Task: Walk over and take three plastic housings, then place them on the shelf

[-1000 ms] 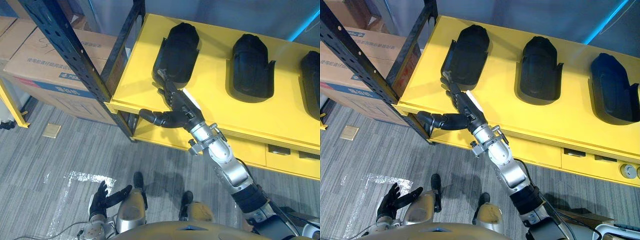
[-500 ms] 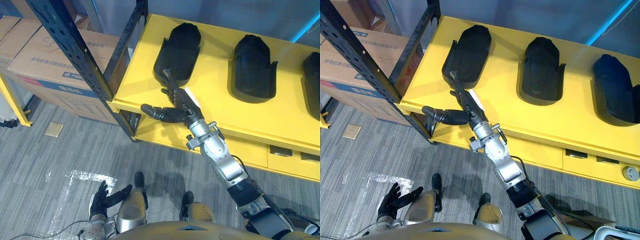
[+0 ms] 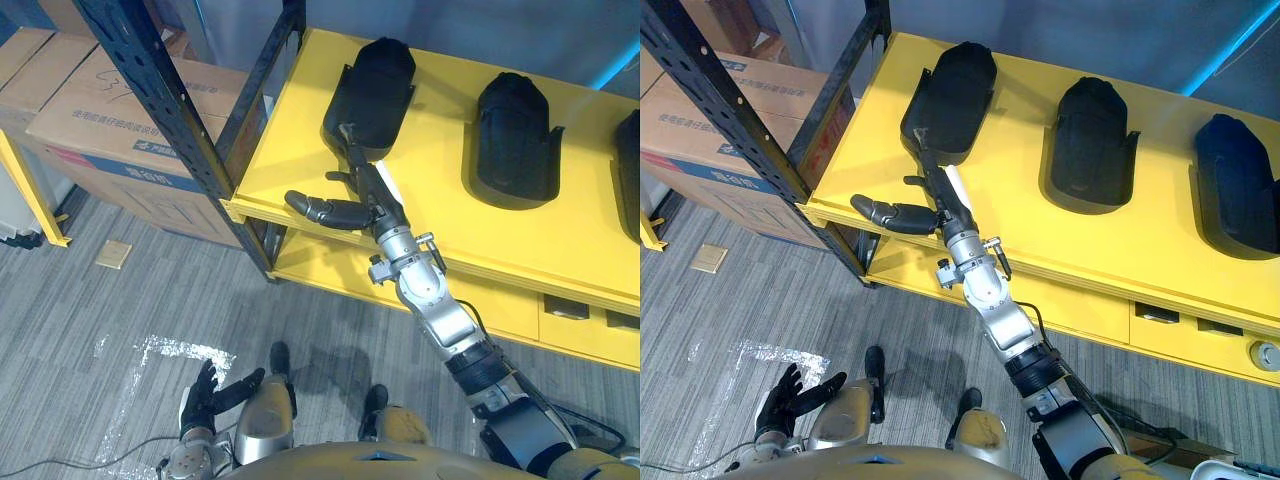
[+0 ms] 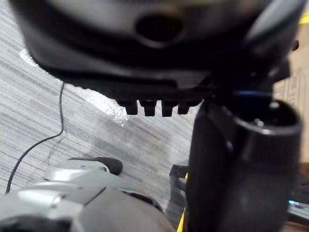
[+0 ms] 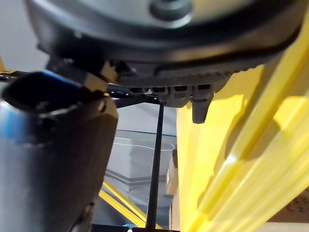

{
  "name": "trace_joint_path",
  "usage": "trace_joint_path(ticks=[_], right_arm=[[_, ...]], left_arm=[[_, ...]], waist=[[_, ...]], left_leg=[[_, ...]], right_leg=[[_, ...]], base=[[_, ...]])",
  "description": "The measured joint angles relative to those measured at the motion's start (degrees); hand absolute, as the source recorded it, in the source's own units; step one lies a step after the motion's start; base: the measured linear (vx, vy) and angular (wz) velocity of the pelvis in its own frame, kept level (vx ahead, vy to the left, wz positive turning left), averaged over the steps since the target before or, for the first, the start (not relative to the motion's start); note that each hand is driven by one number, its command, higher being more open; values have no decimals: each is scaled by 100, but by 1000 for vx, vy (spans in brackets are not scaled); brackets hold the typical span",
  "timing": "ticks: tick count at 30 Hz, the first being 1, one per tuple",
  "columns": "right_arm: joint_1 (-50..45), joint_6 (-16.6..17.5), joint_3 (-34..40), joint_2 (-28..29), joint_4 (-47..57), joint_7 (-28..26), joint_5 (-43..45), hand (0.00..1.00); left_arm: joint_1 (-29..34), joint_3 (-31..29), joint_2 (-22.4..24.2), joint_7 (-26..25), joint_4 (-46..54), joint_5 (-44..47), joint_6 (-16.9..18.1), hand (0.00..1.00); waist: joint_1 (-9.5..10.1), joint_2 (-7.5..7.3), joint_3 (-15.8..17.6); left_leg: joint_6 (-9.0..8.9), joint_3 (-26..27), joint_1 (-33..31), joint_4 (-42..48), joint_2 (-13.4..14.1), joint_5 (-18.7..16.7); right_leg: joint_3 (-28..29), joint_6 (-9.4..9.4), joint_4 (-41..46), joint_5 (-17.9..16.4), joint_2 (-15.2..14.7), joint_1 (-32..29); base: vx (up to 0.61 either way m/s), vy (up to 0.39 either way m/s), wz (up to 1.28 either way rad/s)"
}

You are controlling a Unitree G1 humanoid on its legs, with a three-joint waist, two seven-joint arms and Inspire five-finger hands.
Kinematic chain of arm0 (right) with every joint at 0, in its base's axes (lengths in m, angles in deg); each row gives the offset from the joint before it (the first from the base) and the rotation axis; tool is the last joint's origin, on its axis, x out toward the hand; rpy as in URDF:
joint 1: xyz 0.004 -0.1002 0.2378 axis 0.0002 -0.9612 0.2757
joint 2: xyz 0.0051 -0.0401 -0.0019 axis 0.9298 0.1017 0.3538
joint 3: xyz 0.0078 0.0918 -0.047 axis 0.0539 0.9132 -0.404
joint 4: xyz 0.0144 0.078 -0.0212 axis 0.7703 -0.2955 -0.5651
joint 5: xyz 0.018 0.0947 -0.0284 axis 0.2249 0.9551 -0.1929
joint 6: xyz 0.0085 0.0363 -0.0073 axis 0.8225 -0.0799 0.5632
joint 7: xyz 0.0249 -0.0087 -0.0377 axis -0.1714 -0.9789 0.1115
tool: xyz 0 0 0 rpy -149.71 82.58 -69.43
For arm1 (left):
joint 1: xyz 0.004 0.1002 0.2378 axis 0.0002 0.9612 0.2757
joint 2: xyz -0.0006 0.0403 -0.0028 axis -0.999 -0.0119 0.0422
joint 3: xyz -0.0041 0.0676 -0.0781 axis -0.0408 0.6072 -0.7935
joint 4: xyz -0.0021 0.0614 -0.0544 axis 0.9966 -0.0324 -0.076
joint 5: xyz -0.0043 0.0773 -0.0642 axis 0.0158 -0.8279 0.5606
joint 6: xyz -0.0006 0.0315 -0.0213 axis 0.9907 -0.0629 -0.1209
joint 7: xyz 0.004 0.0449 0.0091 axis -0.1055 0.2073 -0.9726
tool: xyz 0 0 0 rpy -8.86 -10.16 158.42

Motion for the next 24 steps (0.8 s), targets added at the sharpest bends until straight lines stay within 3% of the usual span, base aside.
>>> trace_joint_path(ticks=[8,13,15,18,21,24], right_arm=[[-51,2,-18,-21,61,-308,42,100],[-1026,-3,-143,-362,1559,-1324,1008,100],[-1285,-1,-46,-455,2083,-1393,1016,100],[-1780,30,752,-465,2746,-1284,982,100],[-2265,252,1833,-437,3017,-841,898,100],[-2757,268,3057,-273,3018,-140,450,100]], left_arm=[[9,-9,12,-2,-11,-30,6,100],[58,-82,2,-3,-68,-42,10,100],[97,-82,-44,-3,-105,-60,10,100],[99,-83,-102,-9,-265,-188,7,100],[118,-80,-126,9,-425,-265,-5,100],[231,-80,-153,91,-574,-245,-69,100]], waist=[[-6,-5,-7],[-34,-123,-97],[-152,-196,-167],[-293,-308,-357],[-414,-377,-568],[-710,-398,-873]], left_leg=[[-19,79,135,-200,2,75],[-64,296,326,-492,16,103],[-77,387,426,-555,21,98],[-89,584,628,-723,34,93],[-101,882,843,-937,25,89],[-104,1212,1027,-1123,-12,77]], right_leg=[[81,-2,-25,2,12,-2],[259,-17,-214,64,57,13],[378,-16,-217,69,63,29],[586,-47,-229,128,84,28],[884,-43,-311,237,100,-6],[1208,-17,-383,341,96,-85]], base=[[1,-3,-5],[47,-5,-18],[77,-4,-27],[71,17,-32],[38,45,-50],[51,67,-54]])
